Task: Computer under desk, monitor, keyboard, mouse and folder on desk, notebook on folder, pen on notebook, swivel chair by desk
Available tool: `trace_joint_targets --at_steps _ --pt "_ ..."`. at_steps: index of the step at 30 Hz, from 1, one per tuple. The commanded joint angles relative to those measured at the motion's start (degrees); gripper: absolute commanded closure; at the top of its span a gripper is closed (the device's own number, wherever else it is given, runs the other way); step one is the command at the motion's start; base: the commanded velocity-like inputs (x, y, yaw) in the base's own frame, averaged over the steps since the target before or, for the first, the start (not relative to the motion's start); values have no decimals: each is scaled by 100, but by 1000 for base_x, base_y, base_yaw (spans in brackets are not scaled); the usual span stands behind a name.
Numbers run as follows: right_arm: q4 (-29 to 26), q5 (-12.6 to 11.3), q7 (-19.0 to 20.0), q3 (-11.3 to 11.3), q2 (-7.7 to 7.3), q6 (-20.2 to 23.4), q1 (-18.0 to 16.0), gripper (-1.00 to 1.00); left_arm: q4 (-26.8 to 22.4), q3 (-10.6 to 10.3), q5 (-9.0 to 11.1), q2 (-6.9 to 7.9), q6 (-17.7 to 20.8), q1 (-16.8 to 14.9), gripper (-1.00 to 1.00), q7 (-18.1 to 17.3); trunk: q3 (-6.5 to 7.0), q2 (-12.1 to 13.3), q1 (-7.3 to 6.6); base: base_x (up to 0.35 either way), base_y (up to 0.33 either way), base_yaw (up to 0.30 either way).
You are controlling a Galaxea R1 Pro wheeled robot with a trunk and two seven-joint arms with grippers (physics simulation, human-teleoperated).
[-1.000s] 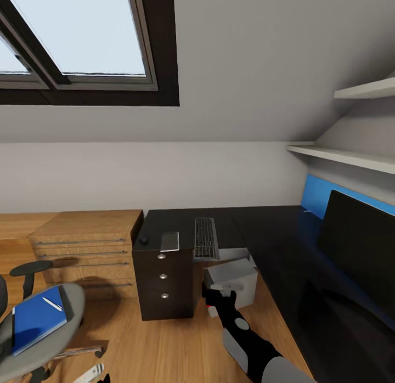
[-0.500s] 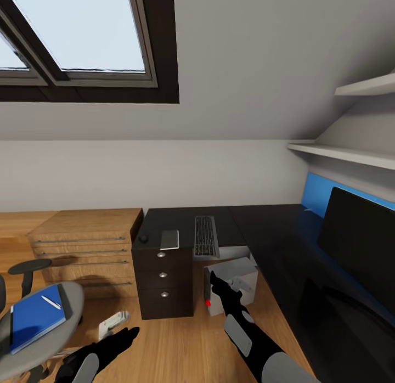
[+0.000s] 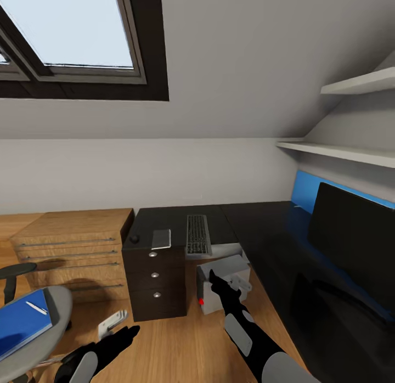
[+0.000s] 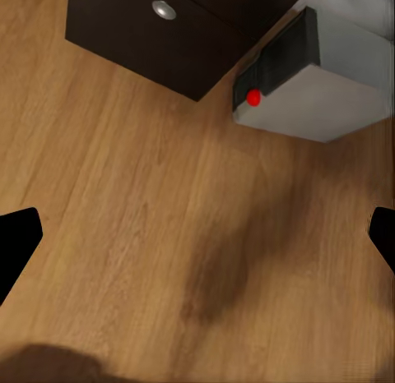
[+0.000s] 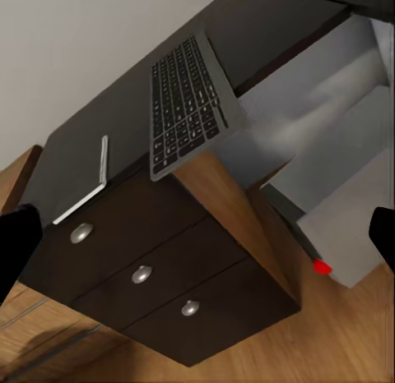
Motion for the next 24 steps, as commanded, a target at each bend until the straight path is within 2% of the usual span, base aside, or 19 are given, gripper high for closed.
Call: trace_joint_targets --at_steps 1,10,24 --pt "2 -51 -34 48 -4 -35 -8 -100 -14 -12 61 9 5 -2 -100 47 -6 -5 1 0 0 -249" --pt "19 -42 -25 63 3 -32 -8 -100 17 104 74 87 4 -3 -100 0 0 -5 1 12 25 -178" --pt "55 -35 -8 109 3 -32 -8 -100 15 151 64 93 -13 2 -100 5 1 -5 1 191 231 -9"
